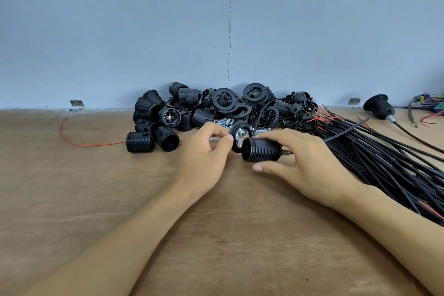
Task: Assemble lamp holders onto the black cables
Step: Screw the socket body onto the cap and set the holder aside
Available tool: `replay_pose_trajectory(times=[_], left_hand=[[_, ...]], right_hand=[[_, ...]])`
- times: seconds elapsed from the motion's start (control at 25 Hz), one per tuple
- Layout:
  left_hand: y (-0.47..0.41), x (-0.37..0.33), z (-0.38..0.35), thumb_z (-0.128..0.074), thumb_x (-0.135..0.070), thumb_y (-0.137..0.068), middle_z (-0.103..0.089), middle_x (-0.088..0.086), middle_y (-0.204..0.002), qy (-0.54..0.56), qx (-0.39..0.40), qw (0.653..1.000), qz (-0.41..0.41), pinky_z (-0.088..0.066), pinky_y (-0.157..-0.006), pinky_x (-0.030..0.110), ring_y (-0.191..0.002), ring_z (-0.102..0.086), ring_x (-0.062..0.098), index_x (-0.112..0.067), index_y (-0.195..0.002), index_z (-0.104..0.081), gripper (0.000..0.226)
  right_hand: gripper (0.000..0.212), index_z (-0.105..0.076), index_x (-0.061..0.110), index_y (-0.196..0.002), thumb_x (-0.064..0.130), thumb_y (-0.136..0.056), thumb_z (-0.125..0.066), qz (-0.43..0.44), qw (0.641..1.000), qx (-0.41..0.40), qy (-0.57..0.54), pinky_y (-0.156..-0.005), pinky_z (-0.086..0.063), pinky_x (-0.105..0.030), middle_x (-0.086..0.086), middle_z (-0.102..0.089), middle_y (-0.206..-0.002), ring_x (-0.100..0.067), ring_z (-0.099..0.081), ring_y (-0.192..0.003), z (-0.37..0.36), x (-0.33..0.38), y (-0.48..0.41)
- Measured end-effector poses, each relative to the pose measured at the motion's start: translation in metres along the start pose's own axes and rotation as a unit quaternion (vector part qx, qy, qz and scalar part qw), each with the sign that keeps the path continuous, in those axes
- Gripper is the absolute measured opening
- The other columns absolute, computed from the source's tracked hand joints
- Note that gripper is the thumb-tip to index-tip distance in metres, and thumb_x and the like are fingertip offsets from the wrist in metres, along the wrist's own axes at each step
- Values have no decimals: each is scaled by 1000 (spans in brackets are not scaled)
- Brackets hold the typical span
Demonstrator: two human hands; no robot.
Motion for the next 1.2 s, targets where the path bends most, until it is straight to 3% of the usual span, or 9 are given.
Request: replay_pose_trajectory(times=[0.12, 0.2, 0.28, 0.52, 0.6, 0.76, 0.92, 1.08, 1.2], left_hand=[[9, -1, -11, -63, -24, -96, -73, -12, -97, 48, 40, 998, 20, -54, -91, 29, -90, -72, 12, -26, -83, -61, 14], [18, -8, -21, -62, -21, -99, -73, -17, -96, 39, 71, 997, 8, -47, -82, 8, -87, -68, -6, -29, -81, -58, 20], [21, -12, -26, -60, -19, -100, -72, -25, -94, 23, 79, 997, -4, -39, -72, 0, -85, -64, -13, -28, -83, -56, 20], [22, -8, -27, -62, -15, -99, -71, -21, -82, 58, 91, 994, 15, -40, -67, 3, -73, -61, -10, -17, -87, -57, 13], [22, -6, -27, -63, -13, -98, -73, -16, -89, 67, 88, 994, 23, -41, -69, 3, -78, -63, -11, -18, -90, -58, 11], [22, -1, -27, -68, -7, -95, -73, -14, -120, 115, 107, 987, 40, -47, -83, 5, -108, -66, -8, -24, -119, -60, 30], [22, -8, -30, -67, -5, -96, -61, -28, -131, 73, 143, 987, 8, -40, -88, -1, -118, -56, -16, -29, -143, -53, 55], [25, -14, -36, -60, 9, -94, -64, -43, -111, 63, 152, 986, -8, -42, -93, 3, -118, -57, -16, -43, -125, -55, 61], [24, -14, -35, -63, 8, -93, -68, -31, -121, 88, 131, 987, -11, -45, -106, 17, -123, -57, -10, -38, -118, -59, 53]], right_hand=[[64, -63, 29, -131, 65, -79, -61, -38, 999, -15, 11, -91, -48, -34, 9, -65, -107, -12, -61, -98, 7, -11, 0], [61, -58, 28, -137, 59, -85, -64, -35, 999, 10, 37, -94, -46, -34, 9, -62, -113, -14, -60, -102, 0, -11, 1], [56, -56, 26, -140, 49, -90, -66, -26, 999, 17, 44, -97, -45, -37, 8, -61, -116, -14, -60, -104, -3, -9, 2], [49, -59, 24, -137, 45, -92, -65, -16, 999, 19, 26, -100, -43, -41, 8, -65, -117, -13, -61, -106, 0, -8, 1], [47, -60, 25, -134, 46, -93, -64, -12, 999, 26, 17, -100, -44, -40, 8, -67, -118, -12, -62, -108, -1, -8, 0], [37, -64, 26, -126, 43, -93, -63, -4, 1000, 26, -18, -88, -50, -38, 8, -69, -109, -13, -64, -100, 0, -7, 0], [31, -66, 25, -121, 41, -94, -64, 4, 999, 26, -28, -84, -51, -38, 8, -70, -105, -12, -64, -97, 0, -8, 0], [33, -66, 27, -121, 44, -93, -63, 0, 999, 20, -27, -83, -52, -37, 8, -69, -106, -11, -64, -99, -2, -9, 0], [32, -66, 26, -120, 43, -93, -63, -1, 999, 18, -30, -84, -52, -38, 7, -70, -106, -12, -64, -100, -2, -8, 1]])
Point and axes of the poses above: each hand's wrist, its own y-axis away from the middle knuckle, its own z-axis out of the back of the hand, x = y × z, the point moved 10 cm from there along -y, towards the middle knuckle
